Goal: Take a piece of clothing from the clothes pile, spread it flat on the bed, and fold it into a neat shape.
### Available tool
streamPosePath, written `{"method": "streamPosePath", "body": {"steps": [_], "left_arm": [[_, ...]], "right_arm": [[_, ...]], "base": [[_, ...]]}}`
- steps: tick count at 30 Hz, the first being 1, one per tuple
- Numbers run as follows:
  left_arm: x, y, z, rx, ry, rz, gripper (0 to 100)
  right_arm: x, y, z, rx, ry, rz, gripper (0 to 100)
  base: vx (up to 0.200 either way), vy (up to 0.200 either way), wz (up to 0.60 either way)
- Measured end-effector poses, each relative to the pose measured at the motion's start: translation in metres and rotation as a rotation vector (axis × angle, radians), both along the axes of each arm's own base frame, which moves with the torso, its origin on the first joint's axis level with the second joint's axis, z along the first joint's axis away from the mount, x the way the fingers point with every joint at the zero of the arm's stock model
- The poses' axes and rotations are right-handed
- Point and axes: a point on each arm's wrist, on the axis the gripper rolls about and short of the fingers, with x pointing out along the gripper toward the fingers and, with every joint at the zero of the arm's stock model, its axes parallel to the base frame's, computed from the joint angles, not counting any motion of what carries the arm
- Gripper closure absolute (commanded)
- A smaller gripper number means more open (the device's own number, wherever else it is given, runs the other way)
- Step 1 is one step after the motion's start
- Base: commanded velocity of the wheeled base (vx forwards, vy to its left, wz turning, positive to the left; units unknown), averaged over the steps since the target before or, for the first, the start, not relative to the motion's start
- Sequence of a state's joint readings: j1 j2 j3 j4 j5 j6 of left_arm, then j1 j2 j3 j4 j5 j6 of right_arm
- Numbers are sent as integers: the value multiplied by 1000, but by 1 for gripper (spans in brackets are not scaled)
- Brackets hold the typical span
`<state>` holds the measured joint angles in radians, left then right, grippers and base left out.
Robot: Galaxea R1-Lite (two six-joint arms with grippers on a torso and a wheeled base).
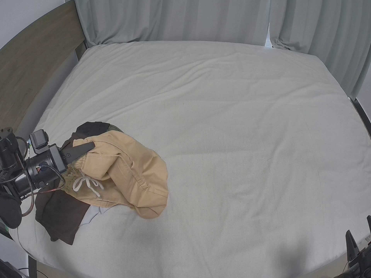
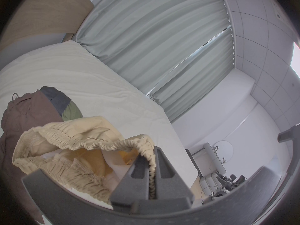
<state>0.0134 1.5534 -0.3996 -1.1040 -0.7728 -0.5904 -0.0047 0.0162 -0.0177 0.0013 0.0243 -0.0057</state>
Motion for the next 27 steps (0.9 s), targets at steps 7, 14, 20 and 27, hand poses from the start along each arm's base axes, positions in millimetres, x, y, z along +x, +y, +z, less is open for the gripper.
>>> {"method": "streamPosePath", "body": {"steps": [7, 14, 20, 27], "left_arm": [[-4, -13, 2, 9, -24, -63, 100], [-8, -32, 4, 6, -30, -141, 100], [-11, -49, 5, 4, -38, -213, 100], [-14, -69, 11, -2, -59, -299, 100]], "right_arm": [[0, 0, 0, 0, 0, 0, 0], [0, 0, 0, 1, 0, 0, 0], [0, 0, 0, 1, 0, 0, 0], [0, 0, 0, 1, 0, 0, 0]], "base": [[0, 0, 0], [0, 0, 0], [0, 0, 0], [0, 0, 0]]}}
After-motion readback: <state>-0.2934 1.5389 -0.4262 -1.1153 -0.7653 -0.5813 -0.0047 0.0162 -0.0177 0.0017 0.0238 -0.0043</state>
